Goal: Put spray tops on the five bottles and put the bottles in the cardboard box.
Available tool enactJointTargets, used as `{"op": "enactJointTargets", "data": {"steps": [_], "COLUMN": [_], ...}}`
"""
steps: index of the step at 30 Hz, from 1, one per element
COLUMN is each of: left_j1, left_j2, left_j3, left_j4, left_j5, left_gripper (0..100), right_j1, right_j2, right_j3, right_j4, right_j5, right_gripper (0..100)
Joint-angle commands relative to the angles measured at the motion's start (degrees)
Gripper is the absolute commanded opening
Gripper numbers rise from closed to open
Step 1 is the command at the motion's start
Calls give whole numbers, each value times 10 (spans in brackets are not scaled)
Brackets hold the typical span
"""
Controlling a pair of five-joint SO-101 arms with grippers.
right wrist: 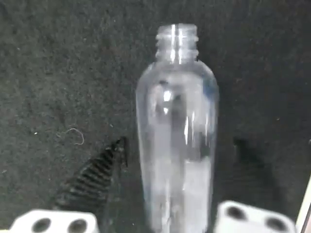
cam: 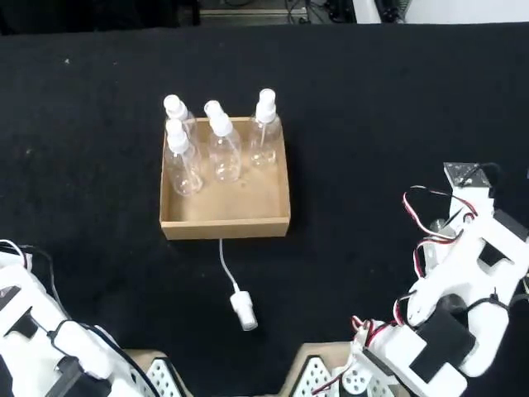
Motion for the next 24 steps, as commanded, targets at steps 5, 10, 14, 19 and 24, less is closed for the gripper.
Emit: {"op": "enactJointTargets", "data": {"steps": [5,10,14,19,24], "left_j1": [-2,-3,-1,-1,-1], "left_j2": [2,2,2,2,2], "left_j3": [-32,-32,-32,-32,-32], "left_j4": [-10,-10,-11,-11,-11], "left_j5": [5,5,5,5,5], "left_gripper": [40,40,40,40,40], "right_j1": [-44,-44,-40,-45,-43], "right_j2": [1,20,59,87,97], "right_j3": [-101,-150,-147,-146,-137], "right_j4": [87,122,143,143,132], "right_j5": [6,62,98,98,103], "right_gripper": [338,338,338,338,314]}}
